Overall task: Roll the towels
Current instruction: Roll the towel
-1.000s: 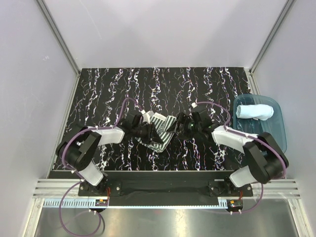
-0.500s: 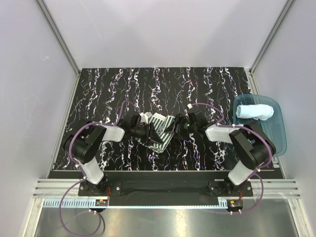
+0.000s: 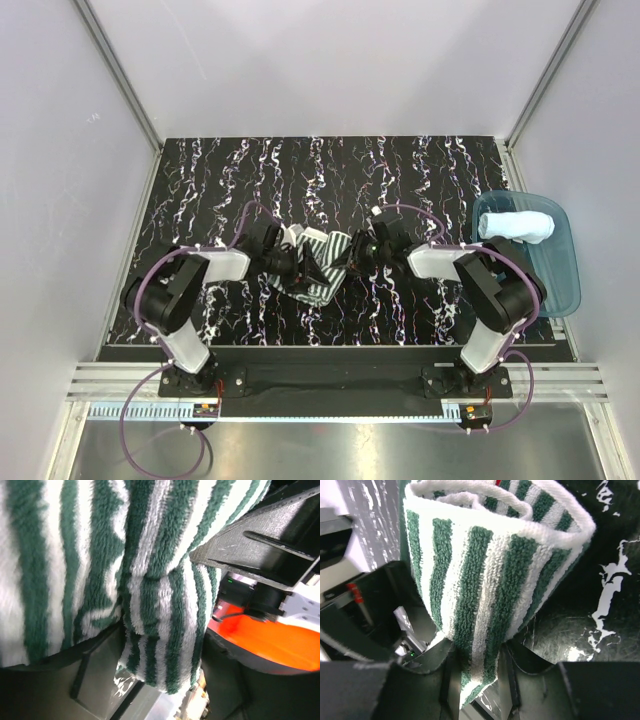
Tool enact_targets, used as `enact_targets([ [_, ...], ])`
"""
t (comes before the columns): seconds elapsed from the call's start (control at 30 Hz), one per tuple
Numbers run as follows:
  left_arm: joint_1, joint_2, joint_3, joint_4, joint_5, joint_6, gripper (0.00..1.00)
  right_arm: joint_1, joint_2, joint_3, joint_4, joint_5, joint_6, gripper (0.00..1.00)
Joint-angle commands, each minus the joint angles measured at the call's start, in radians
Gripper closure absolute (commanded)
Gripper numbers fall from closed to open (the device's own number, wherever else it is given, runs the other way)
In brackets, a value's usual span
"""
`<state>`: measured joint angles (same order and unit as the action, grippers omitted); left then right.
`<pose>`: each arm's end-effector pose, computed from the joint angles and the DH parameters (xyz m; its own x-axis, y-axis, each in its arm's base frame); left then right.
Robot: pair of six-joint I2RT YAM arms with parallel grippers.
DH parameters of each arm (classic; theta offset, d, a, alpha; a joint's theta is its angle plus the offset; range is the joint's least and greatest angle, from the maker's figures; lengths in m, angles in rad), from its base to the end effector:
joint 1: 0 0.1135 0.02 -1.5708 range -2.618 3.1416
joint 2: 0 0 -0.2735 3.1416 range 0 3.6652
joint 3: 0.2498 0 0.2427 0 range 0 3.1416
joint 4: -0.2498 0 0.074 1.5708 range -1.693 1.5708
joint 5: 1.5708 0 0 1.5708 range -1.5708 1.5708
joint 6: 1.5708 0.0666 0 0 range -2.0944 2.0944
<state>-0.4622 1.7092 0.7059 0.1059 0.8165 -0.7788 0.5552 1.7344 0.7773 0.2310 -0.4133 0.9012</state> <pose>0.2552 -0.1814 0.1248 -0.9982 -0.0401 -0.0437 0.0154 0.5369 -0.8435 0.2833 0.2072 0.1360 -0.9288 0.2689 -0.2550 -0.0156 0.6592 0.7518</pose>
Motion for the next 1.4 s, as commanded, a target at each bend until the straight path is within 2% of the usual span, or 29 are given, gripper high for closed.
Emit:
enact_targets([
  [0.0,0.005,-0.091,0.047,-0.223,-0.155,0.11,0.3,0.02,-0.002,0.077,-0.183,0.063,-0.053,0.76],
  [0.17,-0.038,-0.238,0.102,-0.374,-0.35,0.183,0.23,0.034,-0.006,0.186,-0.448,0.116,-0.107,0.78],
  [0.33,-0.137,-0.316,0.184,-0.503,-0.609,0.266,0.22,0.046,0.007,0.249,-0.587,0.162,-0.128,0.8],
  [0.53,-0.377,-0.404,0.237,-0.549,-1.001,0.326,0.22,0.071,0.045,0.316,-0.689,0.191,-0.14,0.8],
  [0.63,-0.511,-0.378,0.271,-0.574,-1.149,0.343,0.22,0.078,0.085,0.368,-0.755,0.197,-0.156,0.8],
  [0.73,-0.593,-0.344,0.291,-0.555,-1.252,0.365,0.22,0.083,0.108,0.401,-0.777,0.208,-0.166,0.8],
  [0.83,-0.68,-0.254,0.335,-0.567,-1.329,0.359,0.22,0.084,0.105,0.402,-0.774,0.206,-0.162,0.8],
  [0.93,-0.704,-0.176,0.365,-0.578,-1.35,0.355,0.22,0.084,0.108,0.405,-0.776,0.202,-0.163,0.8],
  [1.37,-0.717,-0.007,0.345,-0.551,-1.399,0.334,0.36,0.084,0.1,0.401,-0.777,0.154,-0.183,0.8],
])
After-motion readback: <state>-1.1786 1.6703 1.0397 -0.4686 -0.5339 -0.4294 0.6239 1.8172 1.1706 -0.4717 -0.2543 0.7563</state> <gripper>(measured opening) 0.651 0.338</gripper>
